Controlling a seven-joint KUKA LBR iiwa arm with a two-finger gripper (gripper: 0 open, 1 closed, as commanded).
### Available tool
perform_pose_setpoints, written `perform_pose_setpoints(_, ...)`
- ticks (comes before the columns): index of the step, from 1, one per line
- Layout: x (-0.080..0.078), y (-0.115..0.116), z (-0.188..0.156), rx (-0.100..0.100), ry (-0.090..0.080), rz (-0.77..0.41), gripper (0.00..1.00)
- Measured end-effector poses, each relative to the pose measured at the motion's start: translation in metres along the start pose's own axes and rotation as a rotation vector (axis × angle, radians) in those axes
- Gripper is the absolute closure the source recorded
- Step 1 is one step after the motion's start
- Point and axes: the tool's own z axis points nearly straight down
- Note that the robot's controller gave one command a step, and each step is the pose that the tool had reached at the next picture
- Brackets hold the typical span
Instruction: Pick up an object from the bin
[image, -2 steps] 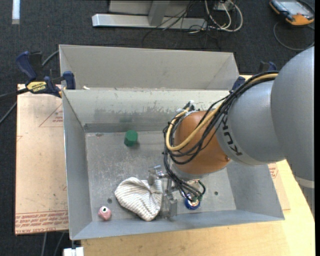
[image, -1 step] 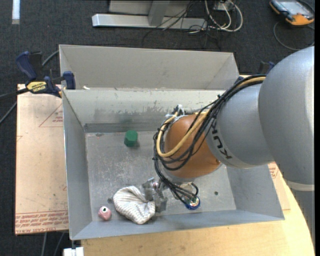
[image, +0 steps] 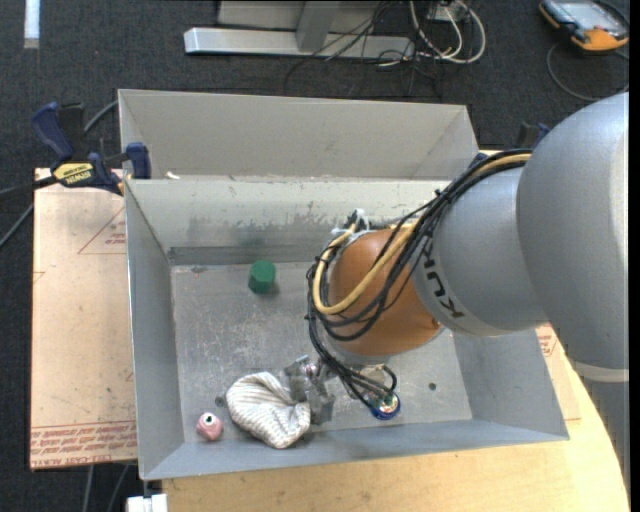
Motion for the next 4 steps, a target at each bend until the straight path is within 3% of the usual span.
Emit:
perform_pose_setpoints(1, -0.025, 0.033, -0.150, -0.001, -0.003, 0.012, 1.00)
perform_pose_setpoints(2, -0.025, 0.033, -0.150, -0.001, -0.003, 0.012, 1.00)
perform_pose_setpoints(3, -0.054, -0.016, -0.208, 0.000, -0.007, -0.191, 1.00)
perform_pose_setpoints(4, -0.054, 0.044, -0.144, -0.005, 0.002, -0.083, 1.00)
